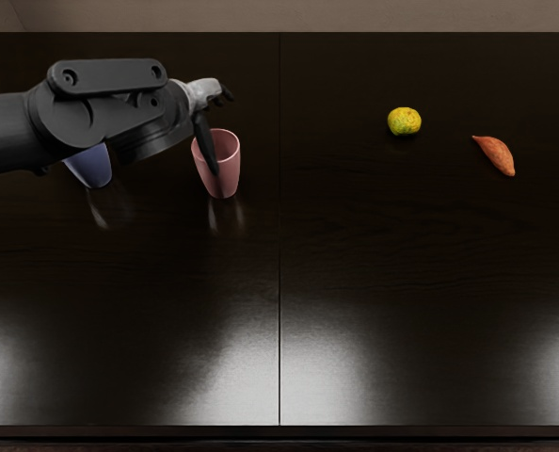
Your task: Pick up cup and place in cup with left hand
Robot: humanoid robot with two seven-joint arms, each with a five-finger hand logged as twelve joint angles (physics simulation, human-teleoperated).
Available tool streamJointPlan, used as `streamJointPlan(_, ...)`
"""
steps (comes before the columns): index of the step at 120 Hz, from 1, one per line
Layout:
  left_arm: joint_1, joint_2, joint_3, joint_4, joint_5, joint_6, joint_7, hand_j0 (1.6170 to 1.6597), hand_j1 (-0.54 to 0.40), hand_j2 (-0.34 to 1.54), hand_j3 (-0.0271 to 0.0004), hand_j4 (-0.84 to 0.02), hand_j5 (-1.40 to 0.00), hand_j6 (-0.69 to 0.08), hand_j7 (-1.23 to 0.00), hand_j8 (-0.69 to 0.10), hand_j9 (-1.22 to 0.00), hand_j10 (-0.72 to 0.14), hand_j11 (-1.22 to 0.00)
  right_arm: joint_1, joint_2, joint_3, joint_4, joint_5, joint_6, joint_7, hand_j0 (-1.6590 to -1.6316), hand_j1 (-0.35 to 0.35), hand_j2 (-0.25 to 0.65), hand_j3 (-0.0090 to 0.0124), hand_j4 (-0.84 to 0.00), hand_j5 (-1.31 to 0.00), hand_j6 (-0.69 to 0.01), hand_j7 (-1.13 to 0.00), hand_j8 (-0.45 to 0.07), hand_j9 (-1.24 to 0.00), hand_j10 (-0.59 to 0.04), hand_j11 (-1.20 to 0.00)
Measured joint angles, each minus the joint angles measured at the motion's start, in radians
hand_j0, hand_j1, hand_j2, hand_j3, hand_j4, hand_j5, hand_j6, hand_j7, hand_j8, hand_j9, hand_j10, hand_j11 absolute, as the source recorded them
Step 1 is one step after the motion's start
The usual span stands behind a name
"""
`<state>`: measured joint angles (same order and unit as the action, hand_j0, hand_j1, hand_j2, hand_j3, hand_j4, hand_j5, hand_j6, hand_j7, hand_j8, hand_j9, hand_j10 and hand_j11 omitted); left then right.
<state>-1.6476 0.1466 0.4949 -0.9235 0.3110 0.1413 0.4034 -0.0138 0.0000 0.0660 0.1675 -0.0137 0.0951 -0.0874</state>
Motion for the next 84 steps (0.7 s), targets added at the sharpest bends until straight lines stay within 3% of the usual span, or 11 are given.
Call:
streamJointPlan(56, 0.028, -0.001, 0.020, -0.035, 0.023, 0.028, 0.000, 1.6581, -0.019, 0.06, 0.0000, -0.309, -0.40, -0.309, -0.40, -0.309, -0.40, -0.309, -0.40, 0.000, 0.000, 0.000, 0.000, 0.000, 0.000, 0.000, -1.6581, -0.329, -0.003, 0.0000, -0.017, -0.02, -0.017, -0.02, -0.017, -0.02, -0.017, -0.02)
streamJointPlan(64, 0.034, -0.001, 0.025, -0.035, 0.031, 0.039, 0.000, 1.6580, -0.035, 0.07, 0.0000, -0.343, -0.41, -0.273, -0.42, -0.287, -0.42, -0.334, -0.42, 0.000, 0.000, 0.000, 0.000, 0.000, 0.000, 0.000, -1.6581, -0.329, -0.003, 0.0000, -0.017, -0.02, -0.017, -0.02, -0.017, -0.02, -0.017, -0.02)
streamJointPlan(84, 0.034, -0.001, 0.032, -0.035, 0.040, 0.048, 0.000, 1.6580, -0.091, 0.08, 0.0000, -0.399, -0.46, -0.320, -0.49, -0.342, -0.49, -0.385, -0.48, 0.000, 0.000, 0.000, 0.000, 0.000, 0.000, 0.000, -1.6581, -0.329, -0.003, 0.0000, -0.017, -0.02, -0.017, -0.02, -0.017, -0.02, -0.017, -0.02)
